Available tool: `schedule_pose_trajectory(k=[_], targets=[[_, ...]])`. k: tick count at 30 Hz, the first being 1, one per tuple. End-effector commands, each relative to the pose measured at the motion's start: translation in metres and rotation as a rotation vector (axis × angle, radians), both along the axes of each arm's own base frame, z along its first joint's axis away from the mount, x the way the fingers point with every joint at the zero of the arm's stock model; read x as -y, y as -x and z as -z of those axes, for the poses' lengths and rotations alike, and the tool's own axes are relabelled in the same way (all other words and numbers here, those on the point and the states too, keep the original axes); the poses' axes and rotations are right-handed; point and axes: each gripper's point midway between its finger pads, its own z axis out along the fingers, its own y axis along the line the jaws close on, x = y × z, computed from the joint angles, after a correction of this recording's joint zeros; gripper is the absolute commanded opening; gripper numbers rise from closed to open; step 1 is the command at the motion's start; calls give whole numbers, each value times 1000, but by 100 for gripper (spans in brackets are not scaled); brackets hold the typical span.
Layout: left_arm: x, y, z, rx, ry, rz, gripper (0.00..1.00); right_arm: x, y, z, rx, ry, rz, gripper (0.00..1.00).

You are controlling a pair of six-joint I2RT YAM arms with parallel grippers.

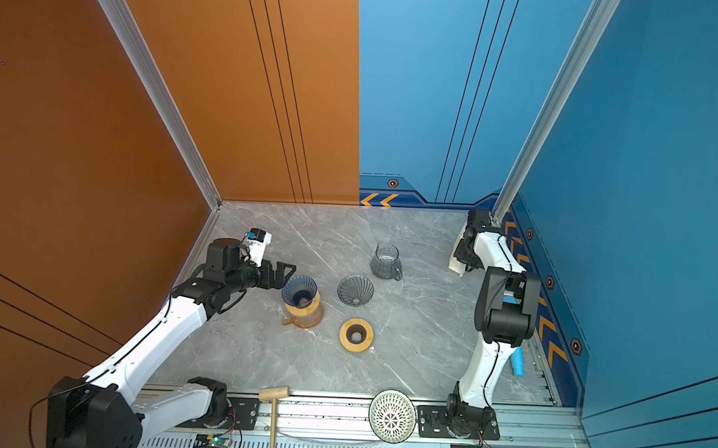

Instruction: Place the coffee filter in the dripper

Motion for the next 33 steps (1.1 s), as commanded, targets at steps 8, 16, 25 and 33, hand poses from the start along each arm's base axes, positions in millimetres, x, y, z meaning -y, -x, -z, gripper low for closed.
schedule_pose_trajectory(k=[8,16,25,33], targets=[[1,6,5,-15,-1,23,98,-17,11,-31,77,-46,-45,29],[2,5,5,-15,2,25,98,-11,6,-20,55,-59,-20,29],[2,5,4,-13,-1,21,98,1,5,-8,17,-25,19,28],[2,4,4,-15,0,24,98,10,3,-8,12,10,34,26]])
